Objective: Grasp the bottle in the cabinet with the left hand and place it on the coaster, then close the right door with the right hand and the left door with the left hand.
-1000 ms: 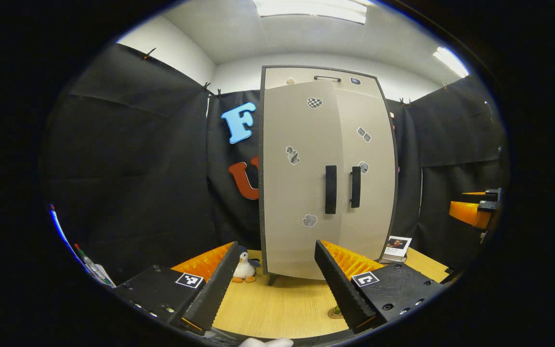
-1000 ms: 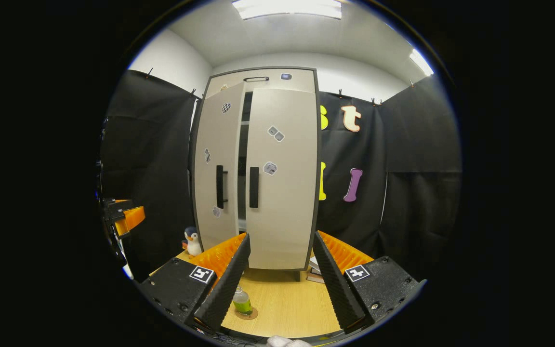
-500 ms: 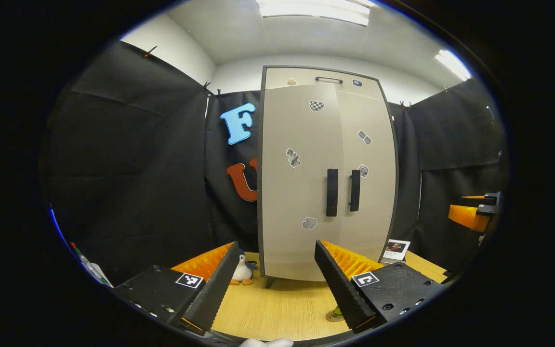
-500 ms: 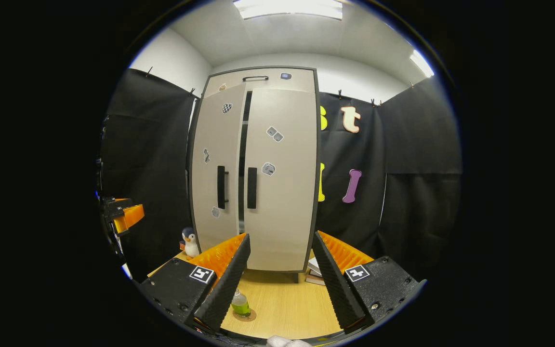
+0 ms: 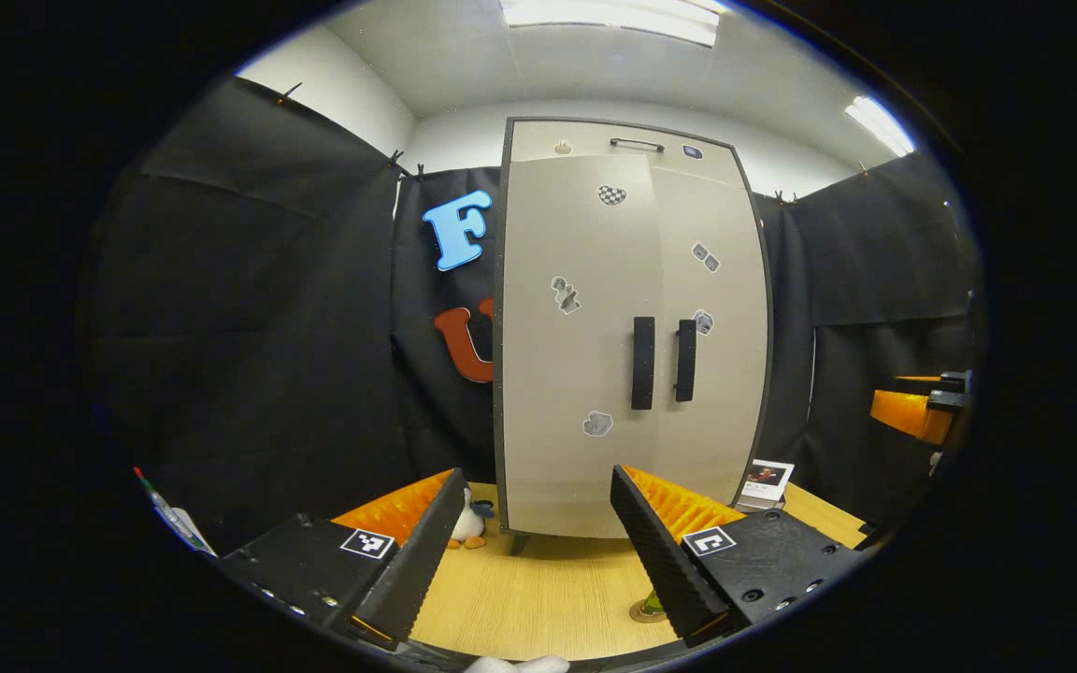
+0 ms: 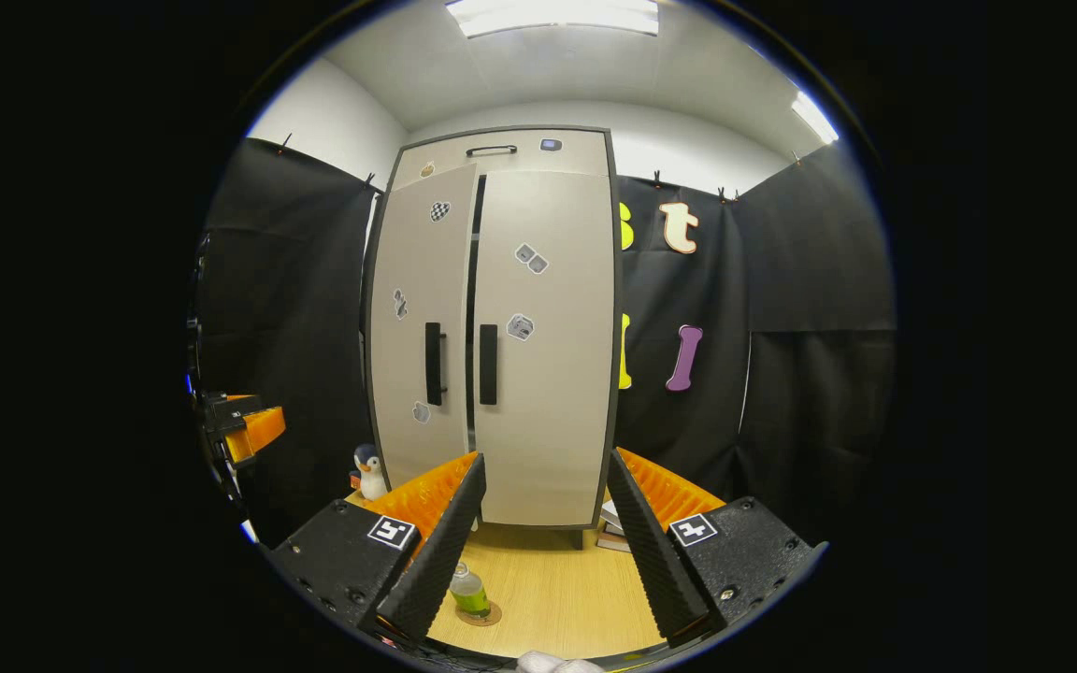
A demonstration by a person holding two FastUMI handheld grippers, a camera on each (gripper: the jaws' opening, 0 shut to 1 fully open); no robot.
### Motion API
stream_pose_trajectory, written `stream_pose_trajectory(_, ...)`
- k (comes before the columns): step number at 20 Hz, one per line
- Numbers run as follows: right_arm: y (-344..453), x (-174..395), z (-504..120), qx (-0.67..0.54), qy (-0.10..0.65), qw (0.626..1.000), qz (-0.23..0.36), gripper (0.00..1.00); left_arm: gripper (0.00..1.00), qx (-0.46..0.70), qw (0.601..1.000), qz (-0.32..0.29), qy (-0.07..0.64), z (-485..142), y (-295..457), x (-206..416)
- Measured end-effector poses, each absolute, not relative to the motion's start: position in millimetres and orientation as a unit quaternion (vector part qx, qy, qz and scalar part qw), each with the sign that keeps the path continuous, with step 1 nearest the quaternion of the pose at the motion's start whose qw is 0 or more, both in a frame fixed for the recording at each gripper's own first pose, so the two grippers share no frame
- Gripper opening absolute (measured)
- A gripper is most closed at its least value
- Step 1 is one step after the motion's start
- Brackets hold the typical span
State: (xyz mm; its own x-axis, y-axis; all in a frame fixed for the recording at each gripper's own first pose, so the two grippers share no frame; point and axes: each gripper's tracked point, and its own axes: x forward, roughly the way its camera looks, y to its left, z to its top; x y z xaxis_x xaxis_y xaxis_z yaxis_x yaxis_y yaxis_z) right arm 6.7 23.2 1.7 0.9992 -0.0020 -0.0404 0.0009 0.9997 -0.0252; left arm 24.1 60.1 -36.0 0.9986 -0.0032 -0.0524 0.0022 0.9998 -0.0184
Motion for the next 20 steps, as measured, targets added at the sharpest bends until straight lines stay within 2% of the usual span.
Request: stream_pose_trajectory(20,19.3,18.1,-1.7,-0.009,0.021,1.0,-0.009,0.81,0.96,-0.001,1.0,0.0,0.026,-35.2,59.1,36.8)
